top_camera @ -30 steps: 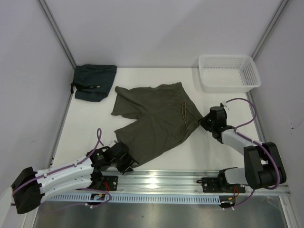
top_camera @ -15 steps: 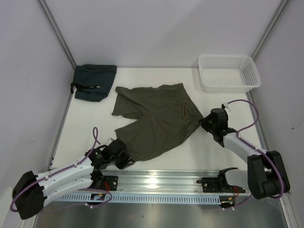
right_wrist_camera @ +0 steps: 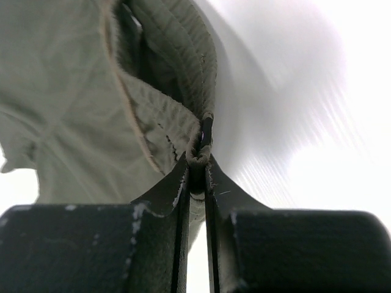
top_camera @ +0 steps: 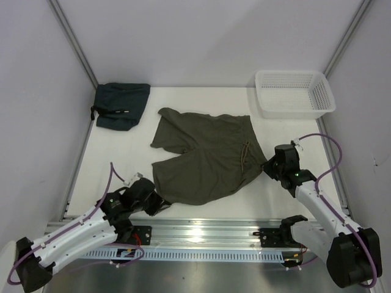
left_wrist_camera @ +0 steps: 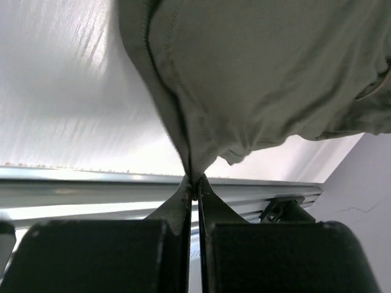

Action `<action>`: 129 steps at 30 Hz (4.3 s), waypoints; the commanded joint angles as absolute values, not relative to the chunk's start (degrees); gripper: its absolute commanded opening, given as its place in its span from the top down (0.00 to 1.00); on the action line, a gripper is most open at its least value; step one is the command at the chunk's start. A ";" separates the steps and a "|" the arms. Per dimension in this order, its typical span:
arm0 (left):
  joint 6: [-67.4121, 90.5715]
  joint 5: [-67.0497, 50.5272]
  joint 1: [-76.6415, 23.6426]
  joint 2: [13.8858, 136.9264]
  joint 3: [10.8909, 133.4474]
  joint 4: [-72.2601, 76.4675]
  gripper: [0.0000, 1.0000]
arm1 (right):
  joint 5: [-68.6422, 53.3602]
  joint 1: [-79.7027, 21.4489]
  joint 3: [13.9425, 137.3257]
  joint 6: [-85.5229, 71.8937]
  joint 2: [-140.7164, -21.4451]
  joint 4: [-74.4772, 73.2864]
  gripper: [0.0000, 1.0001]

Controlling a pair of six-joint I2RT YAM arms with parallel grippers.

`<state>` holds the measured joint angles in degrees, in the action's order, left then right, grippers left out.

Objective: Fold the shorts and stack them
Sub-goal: Fold the shorts

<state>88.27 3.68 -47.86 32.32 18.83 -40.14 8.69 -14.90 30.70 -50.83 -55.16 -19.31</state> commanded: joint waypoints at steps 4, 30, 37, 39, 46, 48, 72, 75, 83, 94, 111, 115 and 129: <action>84.82 6.85 -47.64 29.09 29.43 -50.62 1.00 | 10.11 -16.96 34.36 -51.94 -50.90 -33.21 1.00; 59.33 4.66 -21.63 51.41 54.75 -41.31 1.00 | 10.90 -15.47 59.32 -63.36 -60.64 -54.67 1.00; 56.25 3.60 -15.39 58.00 59.33 -36.14 1.00 | 11.78 -13.54 63.89 -64.42 -66.61 -51.86 1.00; 55.90 2.73 -14.51 59.50 59.76 -34.72 1.00 | 11.95 -13.36 64.95 -64.60 -68.20 -50.72 1.00; 55.37 1.58 -14.15 67.49 64.51 -32.00 1.00 | 13.53 -13.01 68.20 -65.92 -75.22 -47.91 1.00; 55.46 2.37 -13.37 69.07 64.95 -31.29 1.00 | 13.97 -12.83 69.08 -66.18 -76.11 -47.46 1.00; 54.76 -1.15 -6.77 92.37 78.04 -26.63 1.00 | 14.06 -9.05 79.98 -65.83 -95.18 -39.82 1.00; 55.28 -1.23 -6.07 94.47 78.22 -25.32 1.00 | 14.93 -9.14 81.38 -65.65 -97.20 -39.72 1.00; 55.99 -1.15 -5.80 100.37 82.08 -23.03 1.00 | 17.23 -9.05 81.56 -67.06 -99.67 -36.22 1.00; 56.34 2.11 -5.71 106.17 87.71 -23.73 0.90 | 17.93 -8.96 83.93 -65.13 -102.92 -31.47 0.34; 46.68 3.78 -6.50 102.58 90.98 -27.43 0.01 | 7.49 -9.05 69.89 -35.43 -88.69 -10.04 0.29; 40.62 3.96 -8.26 99.76 88.95 -28.74 0.01 | -2.77 -9.14 67.84 -30.59 -89.11 -6.76 0.37; 39.73 -0.89 -9.84 112.73 100.95 -31.54 0.01 | -2.20 -11.77 77.24 -31.38 -98.52 -11.33 0.23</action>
